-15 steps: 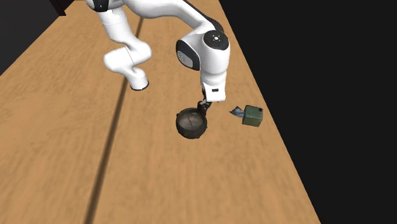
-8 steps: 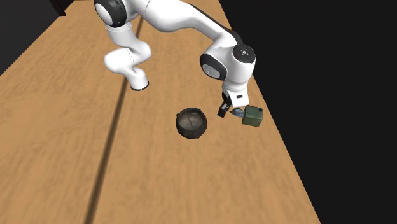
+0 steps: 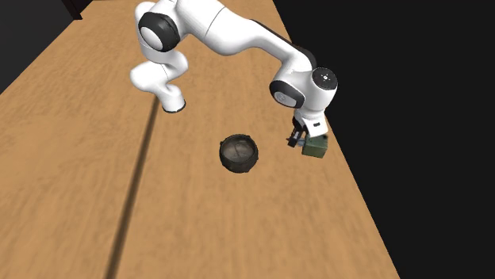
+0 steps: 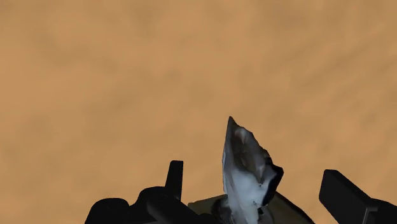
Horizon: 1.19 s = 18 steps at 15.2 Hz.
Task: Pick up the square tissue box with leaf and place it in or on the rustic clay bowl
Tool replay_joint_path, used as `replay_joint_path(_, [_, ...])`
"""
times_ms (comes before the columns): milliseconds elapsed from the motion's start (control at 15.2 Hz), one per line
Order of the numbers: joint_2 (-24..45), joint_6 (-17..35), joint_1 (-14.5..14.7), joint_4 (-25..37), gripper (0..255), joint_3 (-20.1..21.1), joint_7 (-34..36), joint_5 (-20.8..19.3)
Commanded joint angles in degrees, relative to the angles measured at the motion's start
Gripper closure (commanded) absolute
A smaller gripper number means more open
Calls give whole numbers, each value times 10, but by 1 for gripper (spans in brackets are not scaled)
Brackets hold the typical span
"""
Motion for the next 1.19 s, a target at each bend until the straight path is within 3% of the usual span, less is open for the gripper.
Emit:
replay_joint_path(0, [6, 13, 2, -7, 0, 0, 0, -1])
replay_joint_path(264, [14, 37, 5, -23, 0, -1, 1, -3])
replay_joint_path(792, [15, 37, 5, -23, 0, -1, 1, -4])
replay_joint_path(858, [15, 37, 5, -23, 255, -1, 1, -4])
replay_joint_path(1122, [14, 37, 5, -23, 255, -1, 1, -3])
